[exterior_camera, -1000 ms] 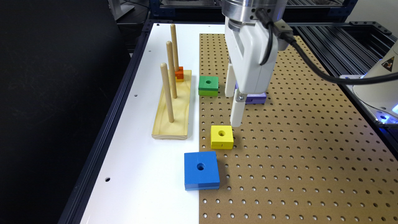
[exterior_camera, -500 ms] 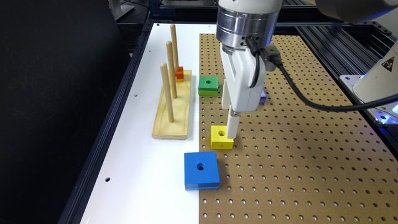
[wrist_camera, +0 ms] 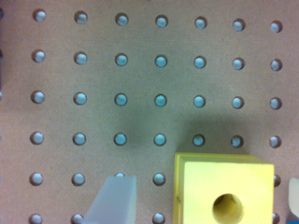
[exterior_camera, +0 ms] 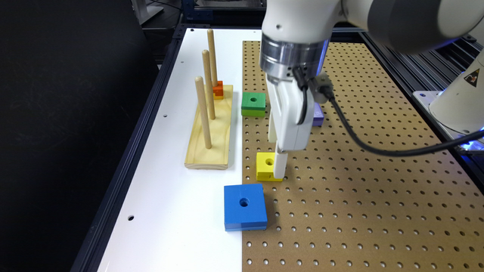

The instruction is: Pick up yellow block.

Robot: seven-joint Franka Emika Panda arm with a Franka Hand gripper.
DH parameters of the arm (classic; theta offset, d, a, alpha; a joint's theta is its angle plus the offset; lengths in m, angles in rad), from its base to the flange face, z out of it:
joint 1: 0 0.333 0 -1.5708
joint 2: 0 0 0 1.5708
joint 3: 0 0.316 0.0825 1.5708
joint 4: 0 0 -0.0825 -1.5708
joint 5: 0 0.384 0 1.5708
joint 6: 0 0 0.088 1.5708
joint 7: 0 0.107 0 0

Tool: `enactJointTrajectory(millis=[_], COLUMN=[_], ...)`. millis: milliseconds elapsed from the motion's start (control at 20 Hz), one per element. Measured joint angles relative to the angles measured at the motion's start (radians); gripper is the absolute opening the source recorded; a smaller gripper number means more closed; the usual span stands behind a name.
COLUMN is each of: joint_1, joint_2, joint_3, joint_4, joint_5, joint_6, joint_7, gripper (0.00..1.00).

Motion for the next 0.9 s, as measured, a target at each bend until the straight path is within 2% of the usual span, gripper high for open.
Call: enactJointTrajectory(millis=[500,900], joint_1=[0.001,0.008], joint_2=[0.004,0.004], joint_3=[-0.001,0.000], joint_4=[0.011,0.013], joint_5=[-0.0017,-0.0017], joint_6=[0.000,0.000], joint_7=[0.000,0.001], gripper=[1.00,1.00])
